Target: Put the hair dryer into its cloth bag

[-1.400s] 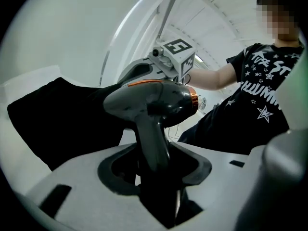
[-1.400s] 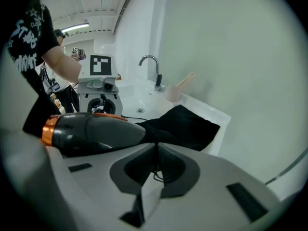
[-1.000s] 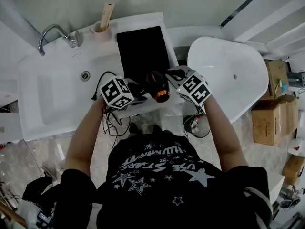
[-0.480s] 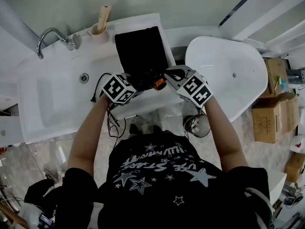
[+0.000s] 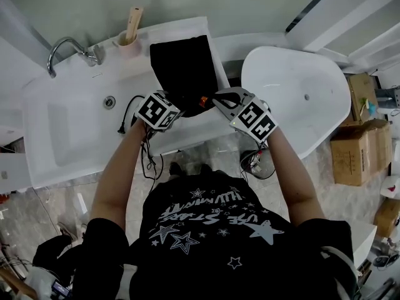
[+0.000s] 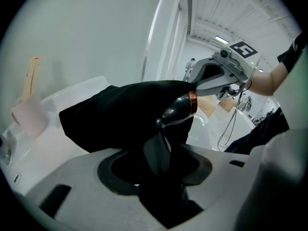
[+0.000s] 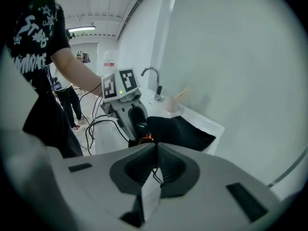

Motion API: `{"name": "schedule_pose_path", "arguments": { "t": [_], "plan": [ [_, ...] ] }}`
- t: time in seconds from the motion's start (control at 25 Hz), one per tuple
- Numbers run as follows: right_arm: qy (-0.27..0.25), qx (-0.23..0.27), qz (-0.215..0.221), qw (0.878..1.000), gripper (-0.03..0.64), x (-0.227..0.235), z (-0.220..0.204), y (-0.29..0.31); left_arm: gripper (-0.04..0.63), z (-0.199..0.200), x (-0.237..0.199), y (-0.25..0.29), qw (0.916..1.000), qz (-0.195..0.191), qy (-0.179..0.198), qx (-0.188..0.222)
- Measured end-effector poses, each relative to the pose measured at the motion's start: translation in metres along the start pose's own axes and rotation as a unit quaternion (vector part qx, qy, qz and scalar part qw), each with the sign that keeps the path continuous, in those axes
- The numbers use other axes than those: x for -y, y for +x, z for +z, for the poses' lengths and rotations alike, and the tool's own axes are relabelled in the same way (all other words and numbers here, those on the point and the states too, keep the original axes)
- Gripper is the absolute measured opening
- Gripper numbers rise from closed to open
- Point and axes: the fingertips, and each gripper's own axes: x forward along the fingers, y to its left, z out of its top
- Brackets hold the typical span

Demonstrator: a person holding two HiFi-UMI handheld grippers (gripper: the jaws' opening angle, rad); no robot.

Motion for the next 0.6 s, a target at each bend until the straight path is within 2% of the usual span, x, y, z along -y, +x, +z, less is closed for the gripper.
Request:
{"name": "schedule_pose_path", "arguments": {
  "t": [0.16, 0.28, 0.4, 0.48, 0.6],
  "plan": [
    [-0.008, 0.003, 0.006, 1.0, 0.018, -0.008, -0.001, 0.002, 0.204, 0.006, -0.013, -0.001, 0.9997, 0.022, -0.013, 0.006],
    [-0.021, -0.009, 0.003, 1.0, 0.018, -0.011, -0.007, 0.007, 0.204, 0.01, -0.024, 0.0, 0.9983, 0.052, -0.025, 0.006],
    [-0.034, -0.024, 0.0, 0.999, 0.018, -0.013, -0.016, 0.01, 0.204, 0.013, -0.038, 0.001, 0.9936, 0.091, -0.066, 0.012],
    [-0.04, -0.031, -0.007, 0.999, 0.02, -0.011, -0.02, 0.01, 0.206, 0.013, -0.043, 0.004, 0.9903, 0.104, -0.091, 0.015],
    [-0.042, -0.044, -0.019, 0.998, 0.02, -0.004, -0.026, 0.011, 0.206, 0.01, -0.046, 0.011, 0.989, 0.109, -0.1, 0.006]
  ]
}}
